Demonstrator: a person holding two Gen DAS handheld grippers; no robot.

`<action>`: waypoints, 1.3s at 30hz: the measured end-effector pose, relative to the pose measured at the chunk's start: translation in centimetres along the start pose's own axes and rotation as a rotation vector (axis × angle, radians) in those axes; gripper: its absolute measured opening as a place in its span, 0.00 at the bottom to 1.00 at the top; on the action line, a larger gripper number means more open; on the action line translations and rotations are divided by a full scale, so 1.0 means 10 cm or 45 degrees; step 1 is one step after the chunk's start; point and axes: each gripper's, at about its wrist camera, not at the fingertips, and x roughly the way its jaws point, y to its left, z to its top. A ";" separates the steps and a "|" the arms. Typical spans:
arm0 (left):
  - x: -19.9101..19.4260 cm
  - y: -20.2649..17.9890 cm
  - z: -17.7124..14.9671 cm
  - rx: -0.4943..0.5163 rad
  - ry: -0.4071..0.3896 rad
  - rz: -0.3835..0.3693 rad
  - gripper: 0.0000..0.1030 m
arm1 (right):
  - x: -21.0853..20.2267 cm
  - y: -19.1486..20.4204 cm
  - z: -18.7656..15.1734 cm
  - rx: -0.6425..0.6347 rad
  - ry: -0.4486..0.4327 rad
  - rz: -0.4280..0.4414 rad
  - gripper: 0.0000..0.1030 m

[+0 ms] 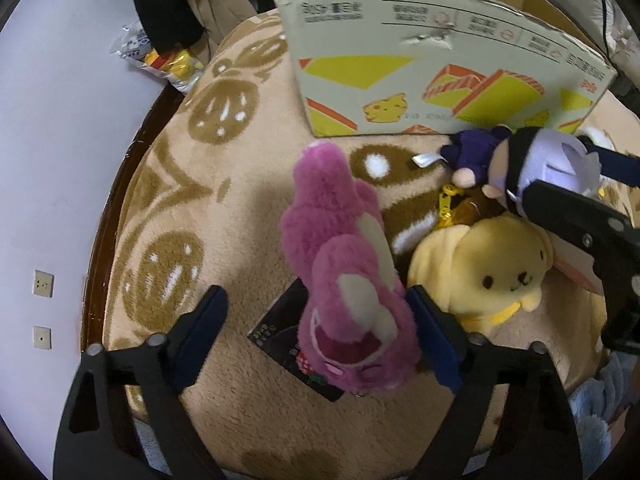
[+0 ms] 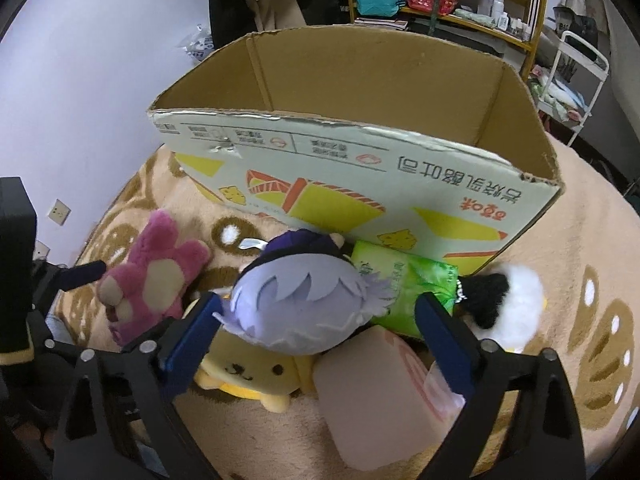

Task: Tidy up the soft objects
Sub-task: 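Grasp the pink plush bear with the left gripper while the right gripper grasps the purple-haired doll, then carry both plushes over the cardboard box and open both grippers to drop them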

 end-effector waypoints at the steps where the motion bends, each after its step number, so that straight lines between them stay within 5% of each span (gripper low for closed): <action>1: 0.00 -0.01 0.00 0.005 0.004 -0.013 0.76 | 0.00 0.00 0.00 -0.005 -0.008 -0.001 0.96; 5: -0.02 -0.06 -0.02 0.028 0.009 -0.081 0.52 | -0.02 0.01 0.00 -0.002 -0.021 0.005 0.91; 8: -0.02 -0.09 -0.03 0.049 0.002 -0.098 0.46 | -0.03 0.03 0.00 0.001 -0.021 0.012 0.89; 17: -0.07 -0.08 -0.04 0.044 -0.019 -0.092 0.44 | -0.01 0.10 -0.05 -0.030 -0.009 0.041 0.67; 28: -0.41 0.02 -0.03 -0.038 -0.183 -0.100 0.43 | -0.33 0.13 -0.09 -0.057 -0.082 -0.017 0.62; 39: -1.12 0.05 -0.13 -0.032 -0.539 -0.082 0.43 | -1.05 0.02 -0.08 0.040 -0.266 -0.029 0.62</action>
